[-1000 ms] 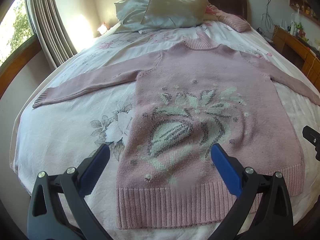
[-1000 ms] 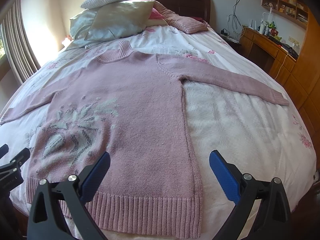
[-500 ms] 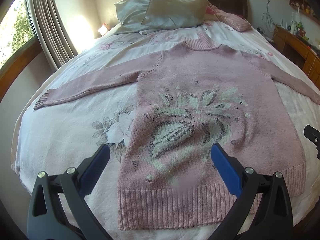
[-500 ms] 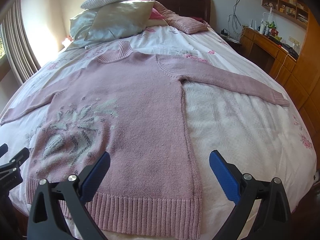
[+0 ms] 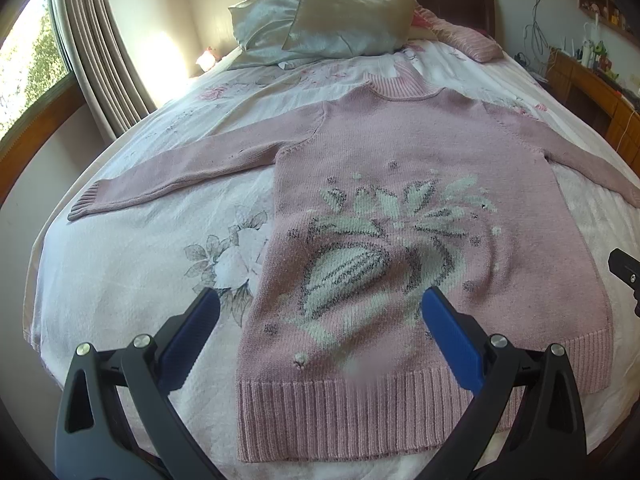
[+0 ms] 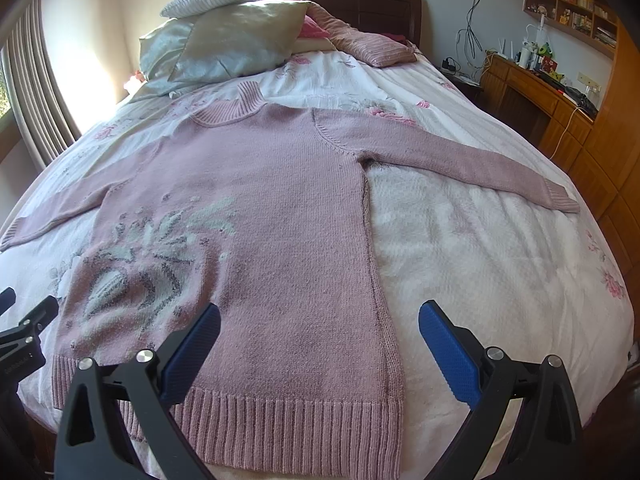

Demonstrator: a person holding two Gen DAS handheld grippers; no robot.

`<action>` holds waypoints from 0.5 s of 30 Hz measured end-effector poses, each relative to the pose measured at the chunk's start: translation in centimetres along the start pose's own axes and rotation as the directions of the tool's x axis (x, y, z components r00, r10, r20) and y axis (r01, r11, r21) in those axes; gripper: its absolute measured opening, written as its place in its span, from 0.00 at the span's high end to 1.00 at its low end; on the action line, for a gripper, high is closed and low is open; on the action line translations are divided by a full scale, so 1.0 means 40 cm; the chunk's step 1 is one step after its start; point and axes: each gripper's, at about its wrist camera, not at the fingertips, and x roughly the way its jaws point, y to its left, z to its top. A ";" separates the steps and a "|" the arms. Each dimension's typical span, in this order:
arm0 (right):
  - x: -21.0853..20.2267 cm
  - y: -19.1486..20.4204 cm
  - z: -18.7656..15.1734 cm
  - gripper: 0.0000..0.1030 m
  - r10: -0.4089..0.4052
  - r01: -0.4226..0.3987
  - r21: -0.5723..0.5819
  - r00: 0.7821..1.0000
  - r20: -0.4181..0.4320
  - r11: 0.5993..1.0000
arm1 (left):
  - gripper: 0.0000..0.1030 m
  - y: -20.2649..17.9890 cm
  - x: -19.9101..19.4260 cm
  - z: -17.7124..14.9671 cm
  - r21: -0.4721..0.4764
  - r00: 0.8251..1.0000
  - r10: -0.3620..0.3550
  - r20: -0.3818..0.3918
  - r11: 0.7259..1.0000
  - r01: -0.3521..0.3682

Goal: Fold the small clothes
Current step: 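Grasp the cuff of the sweater sleeve with the right gripper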

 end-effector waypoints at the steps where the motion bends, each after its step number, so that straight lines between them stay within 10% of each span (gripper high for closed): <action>1: 0.000 0.000 0.000 0.04 0.000 0.000 0.000 1.000 0.000 1.000 | 0.03 0.000 0.000 0.000 0.000 1.000 0.001 0.000 1.000 -0.001; 8: 0.042 -0.059 0.011 0.04 0.051 -0.054 0.080 0.998 0.037 0.995 | 0.03 -0.019 0.050 0.007 0.004 0.999 -0.049 -0.003 0.999 0.049; 15: 0.195 -0.390 0.122 0.04 0.025 -0.013 0.257 0.999 -0.044 0.966 | 0.03 -0.091 0.162 0.120 -0.012 0.995 -0.100 -0.028 0.995 0.100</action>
